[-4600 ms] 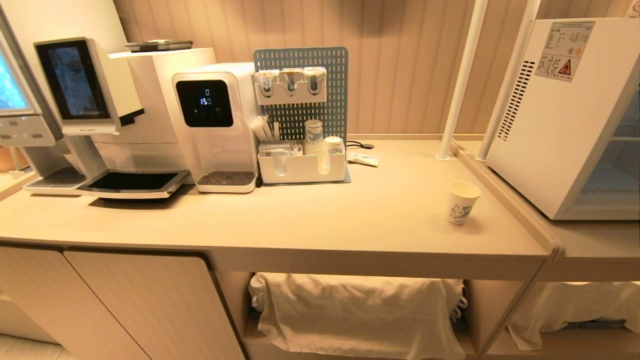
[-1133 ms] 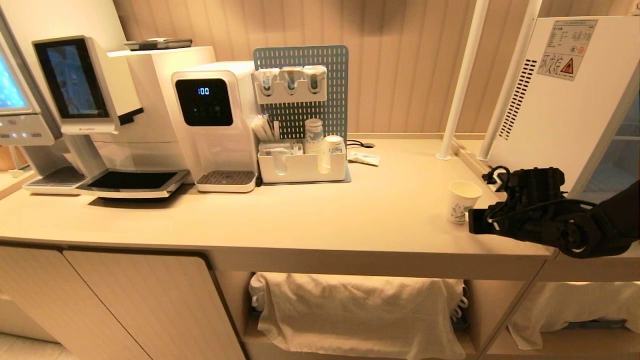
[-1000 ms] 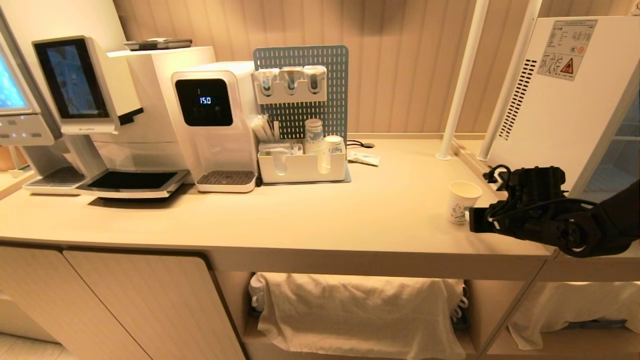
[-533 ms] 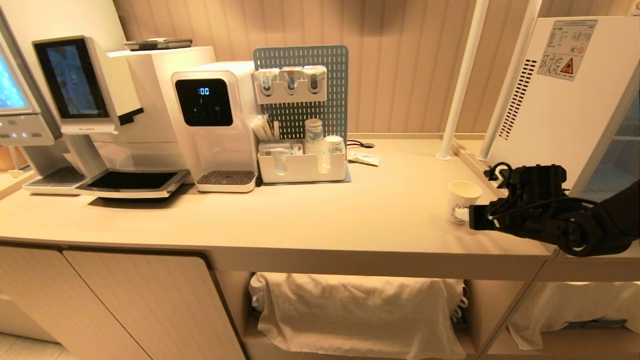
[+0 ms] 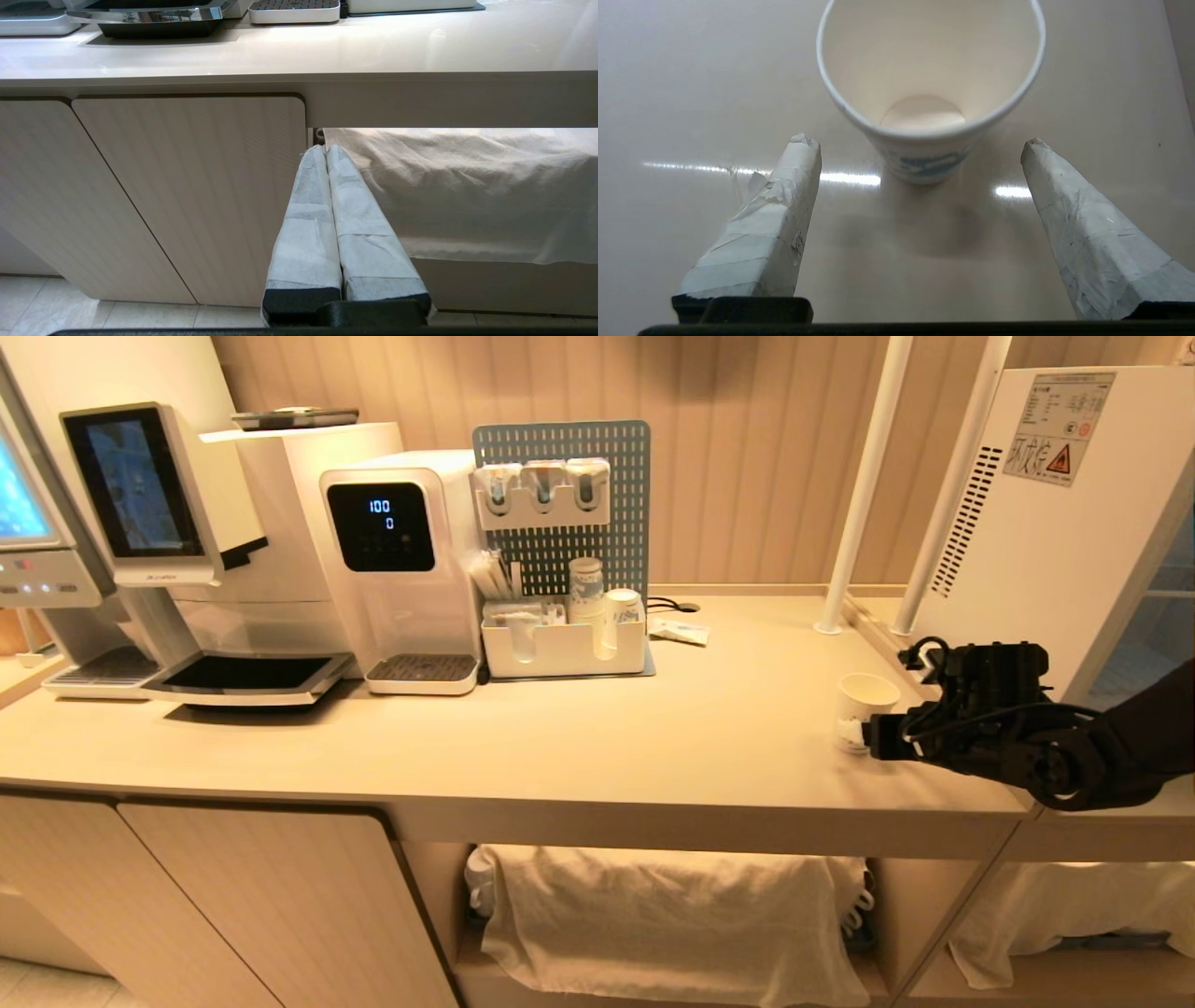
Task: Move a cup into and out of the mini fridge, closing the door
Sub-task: Put the paper cup in the freezer
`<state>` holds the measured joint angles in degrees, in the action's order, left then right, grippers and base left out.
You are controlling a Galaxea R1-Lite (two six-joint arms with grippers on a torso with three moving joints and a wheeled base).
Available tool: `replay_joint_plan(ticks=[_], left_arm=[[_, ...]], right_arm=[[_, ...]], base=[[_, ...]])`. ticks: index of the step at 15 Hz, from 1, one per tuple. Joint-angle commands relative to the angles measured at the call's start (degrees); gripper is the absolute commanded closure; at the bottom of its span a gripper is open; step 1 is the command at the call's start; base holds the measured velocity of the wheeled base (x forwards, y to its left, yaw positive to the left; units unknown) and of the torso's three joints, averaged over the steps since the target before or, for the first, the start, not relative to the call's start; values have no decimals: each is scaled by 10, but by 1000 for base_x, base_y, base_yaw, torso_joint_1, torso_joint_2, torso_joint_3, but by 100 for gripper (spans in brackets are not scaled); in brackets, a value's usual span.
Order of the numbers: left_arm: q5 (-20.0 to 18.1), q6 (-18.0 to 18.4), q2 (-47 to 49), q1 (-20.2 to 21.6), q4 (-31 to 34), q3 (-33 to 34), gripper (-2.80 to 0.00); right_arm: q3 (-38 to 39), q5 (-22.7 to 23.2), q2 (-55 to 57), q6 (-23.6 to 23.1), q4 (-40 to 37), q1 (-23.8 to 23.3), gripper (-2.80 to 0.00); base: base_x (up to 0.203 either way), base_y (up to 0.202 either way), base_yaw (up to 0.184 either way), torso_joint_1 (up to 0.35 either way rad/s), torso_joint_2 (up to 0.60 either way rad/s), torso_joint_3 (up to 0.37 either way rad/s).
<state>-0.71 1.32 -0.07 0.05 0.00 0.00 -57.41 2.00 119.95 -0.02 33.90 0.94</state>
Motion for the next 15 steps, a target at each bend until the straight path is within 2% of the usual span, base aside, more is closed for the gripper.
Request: replay_joint_plan(ticks=[1,9,15], left_arm=[[0,0,1,0,0,0,0],[0,0,1,0,0,0,0],[0,0,1,0,0,0,0]], right_arm=[[-27,0,25,0,10,0,-280],[-105,0,91,0,32,0,-280],[-114,0,116,-1,58,0,-280]], base=[[0,0,0,0,0,0],[0,0,0,0,0,0],[0,0,0,0,0,0]])
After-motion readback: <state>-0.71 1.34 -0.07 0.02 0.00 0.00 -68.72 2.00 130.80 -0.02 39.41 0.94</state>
